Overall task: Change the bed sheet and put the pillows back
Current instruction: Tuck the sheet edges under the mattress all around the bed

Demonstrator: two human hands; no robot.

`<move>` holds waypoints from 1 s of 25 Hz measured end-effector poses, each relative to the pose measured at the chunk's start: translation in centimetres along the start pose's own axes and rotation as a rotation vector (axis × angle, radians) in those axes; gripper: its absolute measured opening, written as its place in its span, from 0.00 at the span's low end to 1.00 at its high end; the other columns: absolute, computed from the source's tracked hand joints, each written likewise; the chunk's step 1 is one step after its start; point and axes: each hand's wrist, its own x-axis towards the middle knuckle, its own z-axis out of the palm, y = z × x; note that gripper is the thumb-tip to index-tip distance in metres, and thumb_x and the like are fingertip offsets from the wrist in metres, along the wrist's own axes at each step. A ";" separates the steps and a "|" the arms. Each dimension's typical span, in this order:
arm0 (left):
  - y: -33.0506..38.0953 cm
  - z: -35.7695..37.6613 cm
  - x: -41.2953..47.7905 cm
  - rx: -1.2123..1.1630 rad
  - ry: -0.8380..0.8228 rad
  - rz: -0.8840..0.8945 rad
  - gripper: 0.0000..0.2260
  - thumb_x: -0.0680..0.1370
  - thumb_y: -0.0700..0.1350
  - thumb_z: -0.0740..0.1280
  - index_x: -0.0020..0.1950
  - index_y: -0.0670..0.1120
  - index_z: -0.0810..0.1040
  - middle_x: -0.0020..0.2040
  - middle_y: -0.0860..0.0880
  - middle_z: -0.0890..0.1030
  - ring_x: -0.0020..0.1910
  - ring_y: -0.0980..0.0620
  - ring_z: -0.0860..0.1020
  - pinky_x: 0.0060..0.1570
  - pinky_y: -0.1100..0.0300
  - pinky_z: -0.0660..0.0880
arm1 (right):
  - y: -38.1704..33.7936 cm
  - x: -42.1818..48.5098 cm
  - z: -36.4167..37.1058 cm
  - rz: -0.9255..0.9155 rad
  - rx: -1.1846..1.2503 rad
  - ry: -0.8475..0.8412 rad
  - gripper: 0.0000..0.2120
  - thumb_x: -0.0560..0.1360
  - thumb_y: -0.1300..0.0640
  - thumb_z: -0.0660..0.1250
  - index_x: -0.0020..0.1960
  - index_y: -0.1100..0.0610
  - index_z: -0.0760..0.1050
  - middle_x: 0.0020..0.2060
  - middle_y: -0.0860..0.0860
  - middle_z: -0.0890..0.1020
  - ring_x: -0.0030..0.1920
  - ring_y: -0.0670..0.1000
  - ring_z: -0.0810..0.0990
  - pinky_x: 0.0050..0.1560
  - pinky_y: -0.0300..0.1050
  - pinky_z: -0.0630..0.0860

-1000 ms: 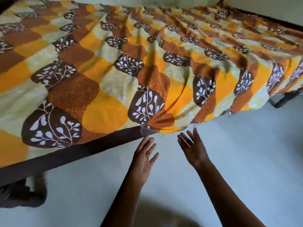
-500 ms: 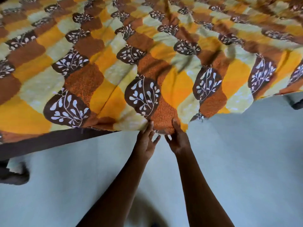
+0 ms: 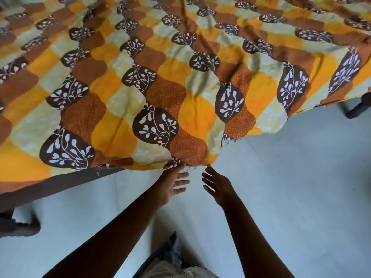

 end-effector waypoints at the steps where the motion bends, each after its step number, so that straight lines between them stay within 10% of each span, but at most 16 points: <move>1: 0.2 0.5 -0.5 0.097 -0.018 0.053 0.14 0.79 0.49 0.61 0.62 0.45 0.72 0.57 0.45 0.78 0.55 0.46 0.78 0.51 0.54 0.74 | 0.1 -0.4 -0.2 -0.059 -0.020 0.030 0.11 0.76 0.52 0.66 0.54 0.56 0.77 0.45 0.51 0.81 0.49 0.50 0.79 0.55 0.46 0.74; 8: 7.2 3.1 0.6 0.621 -0.366 0.698 0.04 0.77 0.42 0.64 0.50 0.46 0.78 0.49 0.49 0.81 0.40 0.69 0.77 0.42 0.71 0.72 | -4.4 -4.7 0.3 -0.499 -0.152 0.266 0.05 0.77 0.55 0.65 0.49 0.54 0.79 0.45 0.51 0.82 0.47 0.50 0.80 0.49 0.43 0.75; 15: 18.6 7.9 2.4 1.047 -0.403 1.492 0.13 0.74 0.46 0.61 0.52 0.45 0.81 0.48 0.50 0.82 0.48 0.52 0.77 0.49 0.60 0.72 | -16.4 -2.0 -1.8 -0.834 -0.106 0.574 0.06 0.74 0.51 0.69 0.49 0.51 0.81 0.44 0.47 0.82 0.43 0.48 0.80 0.48 0.45 0.77; 20: 22.7 14.9 6.4 1.386 -0.297 1.600 0.14 0.76 0.45 0.65 0.60 0.43 0.78 0.54 0.45 0.80 0.57 0.43 0.73 0.56 0.49 0.72 | -21.9 2.6 -5.0 -0.824 -0.257 0.765 0.16 0.72 0.52 0.71 0.57 0.58 0.76 0.51 0.54 0.82 0.50 0.53 0.79 0.50 0.42 0.70; 25: 24.5 22.3 9.2 1.633 -0.278 1.581 0.17 0.76 0.44 0.66 0.65 0.47 0.75 0.62 0.47 0.76 0.62 0.45 0.72 0.60 0.49 0.70 | -25.3 4.7 -9.0 -0.844 -0.365 0.593 0.13 0.72 0.52 0.71 0.42 0.63 0.78 0.35 0.53 0.81 0.39 0.48 0.76 0.40 0.42 0.68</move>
